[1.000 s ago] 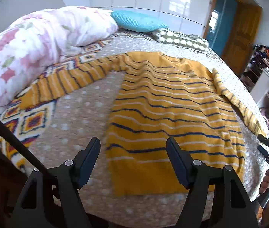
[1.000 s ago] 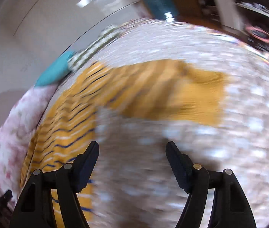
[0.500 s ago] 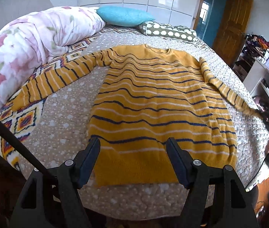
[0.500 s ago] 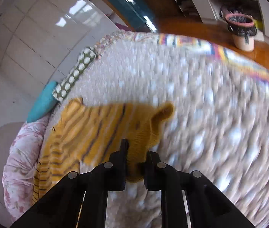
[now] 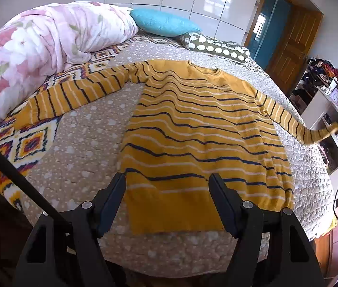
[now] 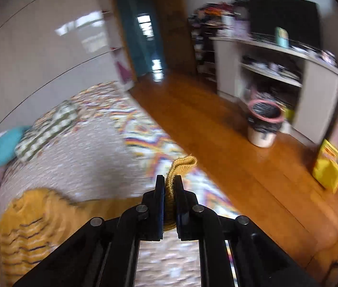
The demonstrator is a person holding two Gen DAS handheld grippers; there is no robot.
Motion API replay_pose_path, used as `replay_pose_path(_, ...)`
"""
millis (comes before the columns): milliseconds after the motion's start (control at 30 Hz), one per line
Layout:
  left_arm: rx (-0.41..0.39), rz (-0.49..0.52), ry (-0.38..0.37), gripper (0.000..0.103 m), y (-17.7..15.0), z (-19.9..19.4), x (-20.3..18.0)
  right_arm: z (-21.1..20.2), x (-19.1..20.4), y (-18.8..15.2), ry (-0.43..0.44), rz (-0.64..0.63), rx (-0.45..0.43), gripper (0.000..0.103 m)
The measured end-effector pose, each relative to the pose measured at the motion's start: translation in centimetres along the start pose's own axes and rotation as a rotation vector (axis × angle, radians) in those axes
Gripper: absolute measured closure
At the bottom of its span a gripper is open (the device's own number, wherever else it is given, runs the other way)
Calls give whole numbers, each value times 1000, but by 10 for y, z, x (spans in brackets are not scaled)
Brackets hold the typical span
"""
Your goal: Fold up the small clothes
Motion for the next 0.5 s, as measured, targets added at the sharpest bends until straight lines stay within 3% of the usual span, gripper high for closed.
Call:
replay_pose_path(200,-37,-45,-6,32,0,-7,27,39,180,-36,260,-165,130,96)
replay_pose_path(233,-43,-50,-3,32,0,-8,31,49,226,-51,321,-206,167,96)
replay_pose_path(367,-81,-84,22,31,1,-8,57,79,347,-112,473,-295,284,99)
replay_pose_path(500,-81,-113,55,31,-4,0,88,108,436,-169,572,-353,374,101)
Point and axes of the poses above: each gripper's, at about its wrist camera, not at the fingertips, and z roughly the way its jaws point, x to its left, y to its top, the point moved 7 cm from there along z, roughly the way its jaws point, and after that the axes turned 12 degrees about y, right-handed, at the moved point
